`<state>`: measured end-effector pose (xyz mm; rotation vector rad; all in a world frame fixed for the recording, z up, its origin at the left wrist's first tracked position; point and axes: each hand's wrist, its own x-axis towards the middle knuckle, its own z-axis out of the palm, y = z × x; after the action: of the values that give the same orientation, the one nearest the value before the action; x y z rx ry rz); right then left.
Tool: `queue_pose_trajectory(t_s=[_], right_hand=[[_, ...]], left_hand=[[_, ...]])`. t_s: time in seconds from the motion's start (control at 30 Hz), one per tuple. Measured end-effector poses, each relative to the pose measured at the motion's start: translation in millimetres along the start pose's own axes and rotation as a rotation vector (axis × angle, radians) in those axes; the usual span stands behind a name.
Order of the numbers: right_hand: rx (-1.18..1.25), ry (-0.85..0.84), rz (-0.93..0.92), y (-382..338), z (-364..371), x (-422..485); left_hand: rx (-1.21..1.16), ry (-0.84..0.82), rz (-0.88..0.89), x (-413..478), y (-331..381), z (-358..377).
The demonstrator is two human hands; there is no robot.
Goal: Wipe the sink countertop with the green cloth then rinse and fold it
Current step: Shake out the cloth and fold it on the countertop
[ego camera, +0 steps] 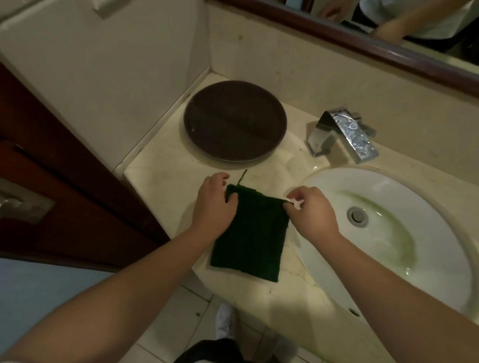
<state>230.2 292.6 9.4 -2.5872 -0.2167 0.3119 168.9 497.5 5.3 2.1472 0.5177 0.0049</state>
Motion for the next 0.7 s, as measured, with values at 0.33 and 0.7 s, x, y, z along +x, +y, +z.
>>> queue_pose_trajectory(t_s=[0.33,0.7], right_hand=[[-0.336,-0.220,-0.537,15.4,34.5,-104.6],[0.264,-0.115,-0.041,3.5,4.3,-64.9]], left_hand=[[0.584,-0.422,0.703,-65.7,-68.7,-13.4],[0.011,-0.243,0.218,-30.2,-14.3,-18.5]])
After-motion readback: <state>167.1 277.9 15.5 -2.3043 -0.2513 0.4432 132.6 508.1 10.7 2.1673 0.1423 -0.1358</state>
